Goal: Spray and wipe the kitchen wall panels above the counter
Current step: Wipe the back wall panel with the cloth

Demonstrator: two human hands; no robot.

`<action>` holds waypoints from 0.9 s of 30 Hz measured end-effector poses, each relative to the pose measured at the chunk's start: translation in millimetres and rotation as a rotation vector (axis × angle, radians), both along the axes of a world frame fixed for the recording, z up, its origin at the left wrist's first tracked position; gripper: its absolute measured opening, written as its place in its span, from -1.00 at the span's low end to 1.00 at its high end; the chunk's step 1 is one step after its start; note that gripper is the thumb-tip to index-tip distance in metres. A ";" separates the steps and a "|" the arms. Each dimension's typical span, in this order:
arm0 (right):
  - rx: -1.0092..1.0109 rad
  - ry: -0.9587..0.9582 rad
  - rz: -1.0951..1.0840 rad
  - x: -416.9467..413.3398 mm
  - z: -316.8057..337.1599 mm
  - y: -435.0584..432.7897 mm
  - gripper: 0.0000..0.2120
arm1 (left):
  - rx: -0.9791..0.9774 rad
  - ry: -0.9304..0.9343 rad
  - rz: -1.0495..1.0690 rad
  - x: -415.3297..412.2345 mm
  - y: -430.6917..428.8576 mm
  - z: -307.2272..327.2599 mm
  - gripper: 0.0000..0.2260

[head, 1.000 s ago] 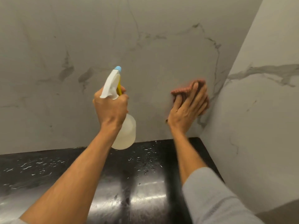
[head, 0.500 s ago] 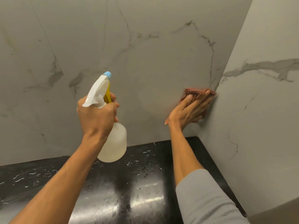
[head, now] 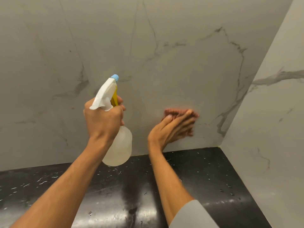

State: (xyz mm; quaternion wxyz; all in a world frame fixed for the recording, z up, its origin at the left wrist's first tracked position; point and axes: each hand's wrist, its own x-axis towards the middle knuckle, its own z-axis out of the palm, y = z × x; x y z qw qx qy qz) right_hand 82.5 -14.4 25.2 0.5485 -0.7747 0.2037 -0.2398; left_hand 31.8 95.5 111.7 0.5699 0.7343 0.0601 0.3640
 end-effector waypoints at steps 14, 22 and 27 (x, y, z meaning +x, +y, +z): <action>-1.468 -0.835 0.196 44.3 27.0 -72.9 -0.42 | -0.010 -0.009 0.020 -17.5 22.6 32.8 -0.74; -0.909 -0.946 -0.289 98.1 208.2 -28.9 -0.48 | -0.135 -0.004 0.127 -6.0 6.1 37.5 -0.77; -1.336 -0.894 0.138 47.4 65.2 -26.9 -0.47 | -0.107 0.015 0.181 -9.2 -2.5 49.0 -0.82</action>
